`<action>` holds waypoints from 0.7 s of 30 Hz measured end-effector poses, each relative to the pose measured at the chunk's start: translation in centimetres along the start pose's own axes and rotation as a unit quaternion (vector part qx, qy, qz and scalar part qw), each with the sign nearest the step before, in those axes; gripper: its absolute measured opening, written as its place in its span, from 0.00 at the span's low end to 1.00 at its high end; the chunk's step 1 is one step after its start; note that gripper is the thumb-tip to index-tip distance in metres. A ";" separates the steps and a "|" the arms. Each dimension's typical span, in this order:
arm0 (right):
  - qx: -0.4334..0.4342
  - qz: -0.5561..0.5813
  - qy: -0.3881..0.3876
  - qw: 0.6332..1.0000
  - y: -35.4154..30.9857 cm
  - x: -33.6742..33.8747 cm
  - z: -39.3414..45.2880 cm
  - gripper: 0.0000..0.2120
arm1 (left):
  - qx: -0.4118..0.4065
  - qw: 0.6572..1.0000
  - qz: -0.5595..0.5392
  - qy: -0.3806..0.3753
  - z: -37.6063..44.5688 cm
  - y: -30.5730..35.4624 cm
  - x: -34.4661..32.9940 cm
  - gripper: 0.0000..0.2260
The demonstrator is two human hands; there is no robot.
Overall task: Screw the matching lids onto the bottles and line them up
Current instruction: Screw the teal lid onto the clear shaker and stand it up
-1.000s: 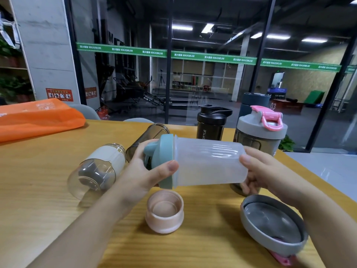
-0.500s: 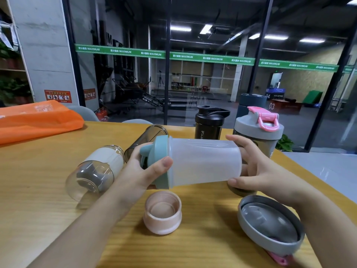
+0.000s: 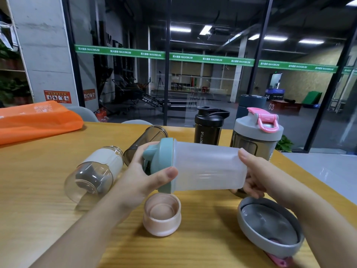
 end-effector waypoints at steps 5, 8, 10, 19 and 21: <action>-0.047 0.003 -0.016 0.999 0.2 0.0 0.0 0.40 | -0.004 1.000 0.005 -0.004 0.1 0.0 -0.2 0.36; -0.047 0.024 -0.006 0.999 0.7 0.1 0.2 0.39 | -0.002 1.000 0.001 0.000 0.0 0.0 -0.1 0.38; -0.032 0.042 -0.003 0.999 0.9 0.1 0.3 0.35 | 0.000 1.000 0.001 0.004 0.0 -0.1 0.0 0.42; 0.089 -0.001 -0.008 0.996 0.0 0.4 0.1 0.43 | 0.013 0.999 -0.016 0.025 0.1 -0.1 0.1 0.39; 0.092 -0.007 -0.001 0.996 0.0 0.5 0.2 0.40 | 0.016 0.999 -0.016 0.031 0.0 -0.2 0.2 0.43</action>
Point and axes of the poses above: each hand's wrist, its own z-axis towards the middle knuckle, its own x-axis out of the back of the hand, y = z × x, the point moved 3 cm from there along z, towards the middle knuckle, and after that the axes turned 11 degrees about -y, right-handed, at the moved point
